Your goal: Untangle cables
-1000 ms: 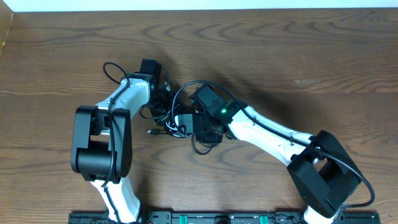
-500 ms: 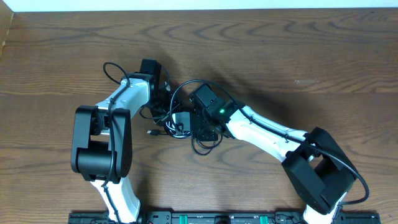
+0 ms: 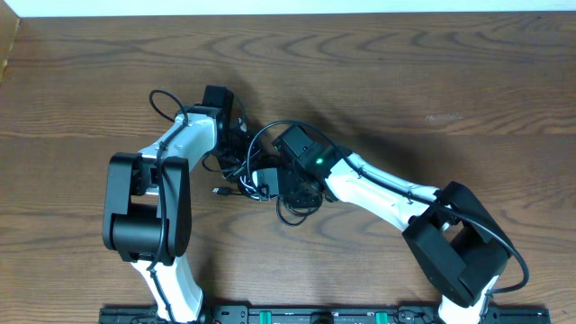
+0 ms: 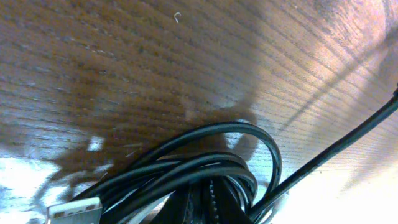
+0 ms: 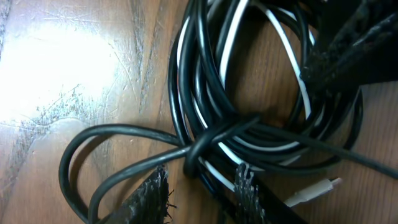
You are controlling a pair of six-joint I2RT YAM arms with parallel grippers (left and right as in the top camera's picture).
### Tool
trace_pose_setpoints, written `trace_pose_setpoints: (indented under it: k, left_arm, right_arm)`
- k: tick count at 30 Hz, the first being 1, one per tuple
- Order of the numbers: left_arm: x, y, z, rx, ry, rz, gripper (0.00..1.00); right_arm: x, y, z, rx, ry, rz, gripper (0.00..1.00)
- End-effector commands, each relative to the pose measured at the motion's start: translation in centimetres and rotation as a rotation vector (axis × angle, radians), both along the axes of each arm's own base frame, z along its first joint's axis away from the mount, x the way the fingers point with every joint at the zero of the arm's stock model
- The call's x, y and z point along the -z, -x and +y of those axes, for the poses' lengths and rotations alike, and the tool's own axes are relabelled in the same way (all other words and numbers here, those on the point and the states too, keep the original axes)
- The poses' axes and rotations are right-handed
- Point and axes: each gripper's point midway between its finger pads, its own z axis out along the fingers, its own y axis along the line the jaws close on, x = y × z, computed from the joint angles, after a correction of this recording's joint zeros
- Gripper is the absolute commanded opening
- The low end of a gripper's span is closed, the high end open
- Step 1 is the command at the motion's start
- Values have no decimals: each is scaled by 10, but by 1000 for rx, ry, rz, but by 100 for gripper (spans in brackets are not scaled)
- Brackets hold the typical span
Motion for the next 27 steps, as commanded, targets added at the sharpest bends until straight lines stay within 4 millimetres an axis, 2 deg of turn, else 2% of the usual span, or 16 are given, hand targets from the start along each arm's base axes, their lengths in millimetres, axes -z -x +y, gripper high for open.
trace_pose_setpoints:
  k: [1, 7, 12, 16, 22, 24, 27]
  left_arm:
    - [36, 7, 18, 17, -126, 42, 8]
    - [36, 7, 18, 17, -126, 43, 8]
    - [36, 7, 18, 17, -126, 42, 8]
    - [36, 7, 18, 17, -126, 42, 8]
    - [36, 7, 18, 17, -126, 42, 8]
    - [36, 6, 18, 16, -126, 41, 8]
    - [36, 6, 18, 13, -125, 40, 8]
  right_arm:
    - [3, 10, 12, -49, -17, 9, 34]
    - [-2, 19, 29, -92, -72, 11, 32]
    - [-1, 21, 30, -96, -65, 9, 27]
    - [0, 19, 31, -68, -71, 17, 31]
    - [3, 15, 32, 3, -73, 28, 28]
    - [3, 12, 31, 33, -65, 23, 31]
    - [4, 8, 29, 80, -54, 19, 32]
